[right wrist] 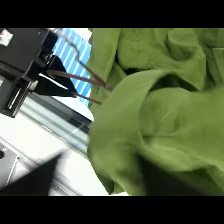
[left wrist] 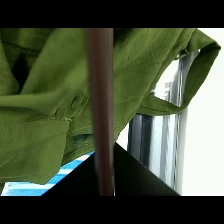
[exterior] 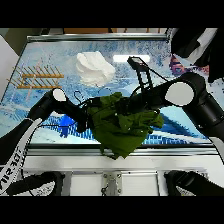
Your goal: Fold the clothes and pants, and hang the long-sleeved shirts on hangers.
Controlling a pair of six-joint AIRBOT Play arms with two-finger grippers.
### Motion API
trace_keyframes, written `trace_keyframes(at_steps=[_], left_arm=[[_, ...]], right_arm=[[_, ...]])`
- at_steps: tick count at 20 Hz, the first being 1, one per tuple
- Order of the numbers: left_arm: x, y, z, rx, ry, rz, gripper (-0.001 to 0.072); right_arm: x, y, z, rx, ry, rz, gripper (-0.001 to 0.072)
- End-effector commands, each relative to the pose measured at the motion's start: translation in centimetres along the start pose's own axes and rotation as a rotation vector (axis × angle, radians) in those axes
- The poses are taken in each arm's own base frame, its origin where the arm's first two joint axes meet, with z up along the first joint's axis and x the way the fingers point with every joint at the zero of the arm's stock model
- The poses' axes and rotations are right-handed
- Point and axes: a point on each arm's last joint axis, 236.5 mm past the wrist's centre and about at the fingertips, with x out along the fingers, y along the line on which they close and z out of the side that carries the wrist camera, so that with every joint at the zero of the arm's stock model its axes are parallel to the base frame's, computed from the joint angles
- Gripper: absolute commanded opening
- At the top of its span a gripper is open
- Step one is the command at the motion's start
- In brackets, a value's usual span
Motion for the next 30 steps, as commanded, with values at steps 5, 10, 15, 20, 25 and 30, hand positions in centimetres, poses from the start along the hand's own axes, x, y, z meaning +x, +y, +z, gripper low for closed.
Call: trace_keyframes(at_steps=[5, 10, 15, 20, 25, 30], left_arm=[[0.0, -0.1, 0.0, 0.002, 0.002, -0.003, 0.0012], [0.0, -0.1, 0.0, 0.002, 0.002, -0.005, 0.0013], [0.0, -0.1, 0.0, 0.002, 0.002, -0.005, 0.0012], [0.0, -0.1, 0.0, 0.002, 0.002, -0.004, 0.0013], [0.0, -0.3, -0.1, 0.002, 0.004, -0.011, 0.0013], [0.0, -0.6, -0.2, 0.002, 0.008, -0.026, 0.0012]], right_arm=[[-1.9, -1.5, -1.5, -0.026, 0.085, 0.045, 0.0717], [-7.3, -2.5, 2.0, -0.053, -0.053, 0.325, 0.0718], [-11.4, -5.6, 6.0, 0.002, -0.254, 0.385, 0.0718], [-13.0, -11.0, 3.8, -0.385, -0.316, 0.323, 0.0717], [-9.8, -17.8, 1.2, -0.402, -0.259, 0.311, 0.0717], [-7.2, -18.0, -1.0, -0.585, -0.252, 0.544, 0.0717]])
